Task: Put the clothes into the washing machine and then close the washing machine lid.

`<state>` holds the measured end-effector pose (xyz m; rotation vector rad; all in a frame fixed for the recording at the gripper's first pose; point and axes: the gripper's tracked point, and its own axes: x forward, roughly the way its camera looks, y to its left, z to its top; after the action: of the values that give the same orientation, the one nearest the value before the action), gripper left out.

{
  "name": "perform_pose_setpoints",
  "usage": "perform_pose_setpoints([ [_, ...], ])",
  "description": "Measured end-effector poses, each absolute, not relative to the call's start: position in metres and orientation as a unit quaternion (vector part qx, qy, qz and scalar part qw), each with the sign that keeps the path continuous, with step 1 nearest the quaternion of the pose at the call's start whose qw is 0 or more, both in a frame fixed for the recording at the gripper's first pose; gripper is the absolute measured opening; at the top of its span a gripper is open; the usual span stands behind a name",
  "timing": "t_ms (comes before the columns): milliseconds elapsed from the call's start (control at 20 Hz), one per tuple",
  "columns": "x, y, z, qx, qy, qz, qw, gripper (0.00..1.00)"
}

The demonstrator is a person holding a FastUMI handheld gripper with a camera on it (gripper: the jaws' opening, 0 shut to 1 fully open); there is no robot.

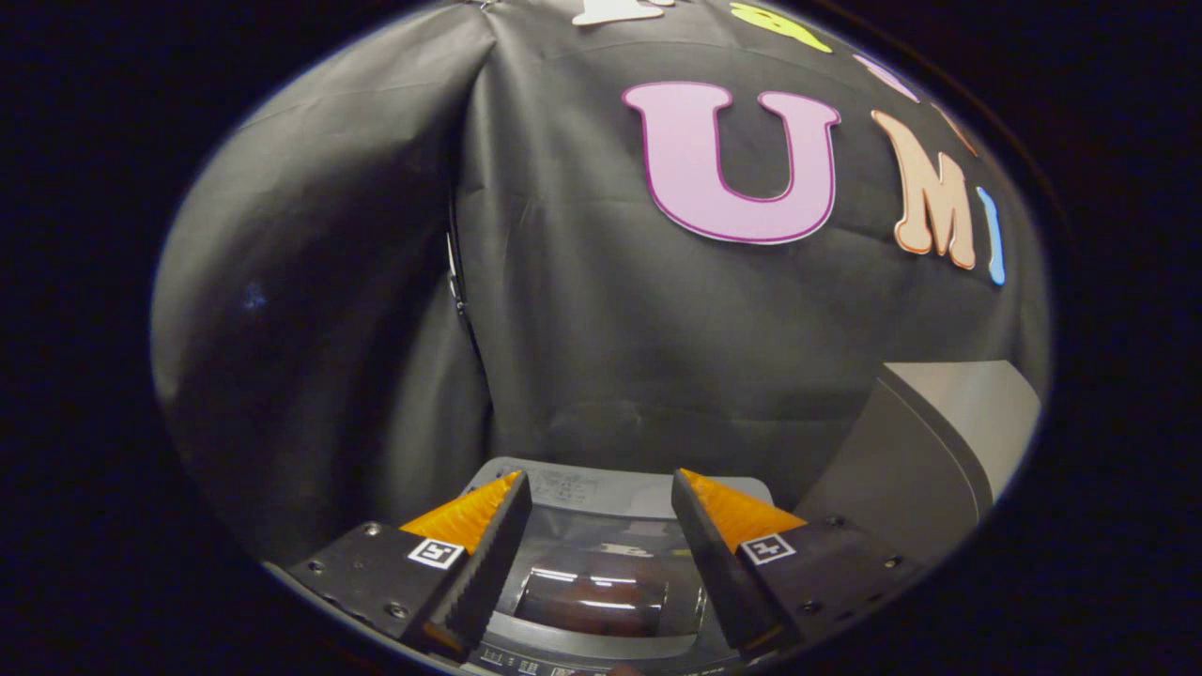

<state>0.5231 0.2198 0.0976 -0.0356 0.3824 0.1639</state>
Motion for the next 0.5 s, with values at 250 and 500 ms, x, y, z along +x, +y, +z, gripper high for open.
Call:
perform_pose_setpoints([
  [250, 0.496, 0.212, 0.108, 0.001, 0.168, 0.093, 0.981, 0.92],
  [500, 0.460, 0.206, 0.106, 0.013, 0.146, 0.106, 0.984, 0.93],
])
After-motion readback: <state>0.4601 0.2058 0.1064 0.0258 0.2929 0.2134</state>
